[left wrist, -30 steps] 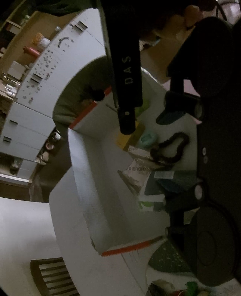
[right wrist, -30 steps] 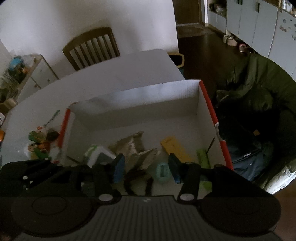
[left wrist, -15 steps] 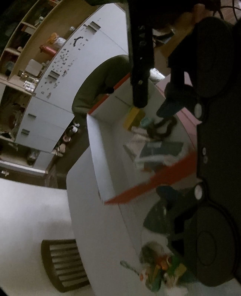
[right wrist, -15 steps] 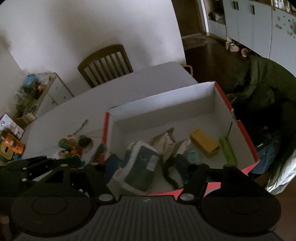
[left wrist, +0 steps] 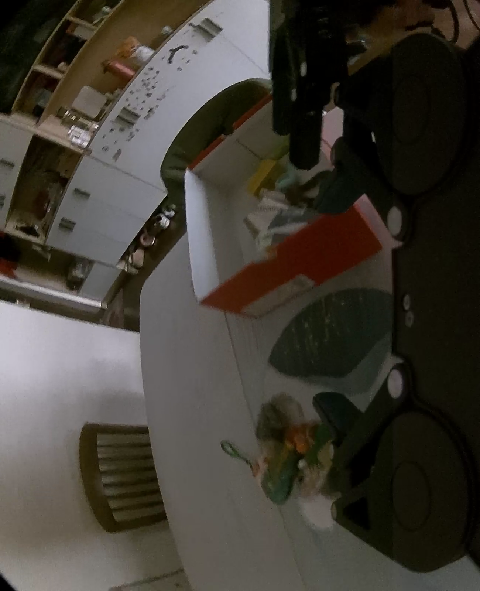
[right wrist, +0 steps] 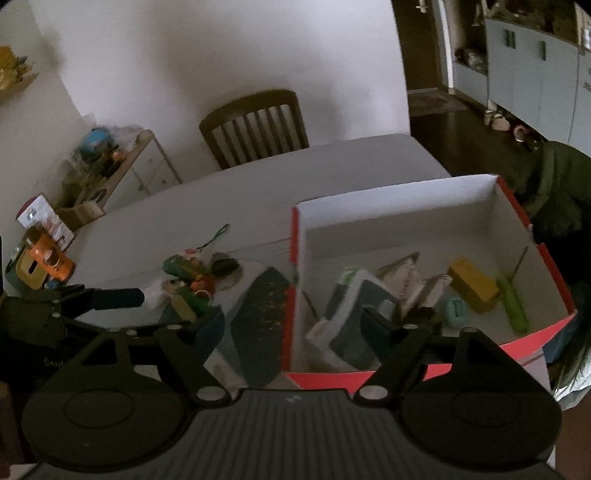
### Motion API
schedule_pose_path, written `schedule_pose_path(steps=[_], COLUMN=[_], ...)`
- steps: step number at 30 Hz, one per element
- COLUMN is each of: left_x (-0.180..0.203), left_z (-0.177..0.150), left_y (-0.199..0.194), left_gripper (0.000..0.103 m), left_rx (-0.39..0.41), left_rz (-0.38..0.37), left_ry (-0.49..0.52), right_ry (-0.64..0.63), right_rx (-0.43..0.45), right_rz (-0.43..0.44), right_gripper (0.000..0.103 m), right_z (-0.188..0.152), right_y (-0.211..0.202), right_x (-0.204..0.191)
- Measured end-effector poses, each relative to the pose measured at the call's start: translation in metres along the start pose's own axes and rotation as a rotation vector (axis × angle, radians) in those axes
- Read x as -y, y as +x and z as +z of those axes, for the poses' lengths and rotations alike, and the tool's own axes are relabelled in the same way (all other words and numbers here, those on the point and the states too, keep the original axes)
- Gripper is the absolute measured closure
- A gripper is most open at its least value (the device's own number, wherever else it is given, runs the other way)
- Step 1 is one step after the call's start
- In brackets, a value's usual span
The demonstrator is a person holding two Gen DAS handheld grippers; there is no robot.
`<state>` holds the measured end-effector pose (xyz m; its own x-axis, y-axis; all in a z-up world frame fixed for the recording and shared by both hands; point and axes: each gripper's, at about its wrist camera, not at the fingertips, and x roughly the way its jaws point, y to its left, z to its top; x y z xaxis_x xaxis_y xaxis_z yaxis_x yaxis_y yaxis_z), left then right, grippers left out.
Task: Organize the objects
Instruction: 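Move both grippers back over the clutter pile, then grasp the beige tube with the right gripper while the left grasps the white plastic bag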
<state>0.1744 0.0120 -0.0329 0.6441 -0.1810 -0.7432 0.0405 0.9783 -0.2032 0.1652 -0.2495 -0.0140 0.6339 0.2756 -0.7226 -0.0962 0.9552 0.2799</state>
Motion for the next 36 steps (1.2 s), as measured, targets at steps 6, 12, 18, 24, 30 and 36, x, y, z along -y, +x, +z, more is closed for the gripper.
schedule_pose_path(steps=[6, 12, 18, 24, 30, 36], left_x=[-0.041, -0.084, -0.128, -0.161, -0.183, -0.199], left_z=[-0.006, -0.014, -0.019, -0.025, -0.031, -0.037], left_y=[-0.009, -0.016, -0.017, -0.009, 0.009, 0.031], left_gripper=[0.001, 0.001, 0.001, 0.001, 0.001, 0.001], left_rx=[0.012, 0.028, 0.014, 0.011, -0.007, -0.016], left_rz=[0.025, 0.094, 0.103, 0.12, 0.133, 0.132], left_ry=[-0.049, -0.035, -0.042, -0.068, -0.04, -0.054], right_ry=[-0.024, -0.061, -0.109, -0.153, -0.196, -0.259], right_rx=[-0.03, -0.052, -0.08, -0.101, -0.118, -0.141], right_rz=[0.033, 0.041, 0.045, 0.031, 0.012, -0.003], right_gripper=[0.023, 0.022, 0.022, 0.022, 0.023, 0.023], right_z=[-0.007, -0.011, -0.014, -0.013, -0.014, -0.018], right_y=[0.012, 0.027, 0.047, 0.074, 0.106, 0.141], right_x=[-0.031, -0.065, -0.1, -0.129, -0.148, -0.165])
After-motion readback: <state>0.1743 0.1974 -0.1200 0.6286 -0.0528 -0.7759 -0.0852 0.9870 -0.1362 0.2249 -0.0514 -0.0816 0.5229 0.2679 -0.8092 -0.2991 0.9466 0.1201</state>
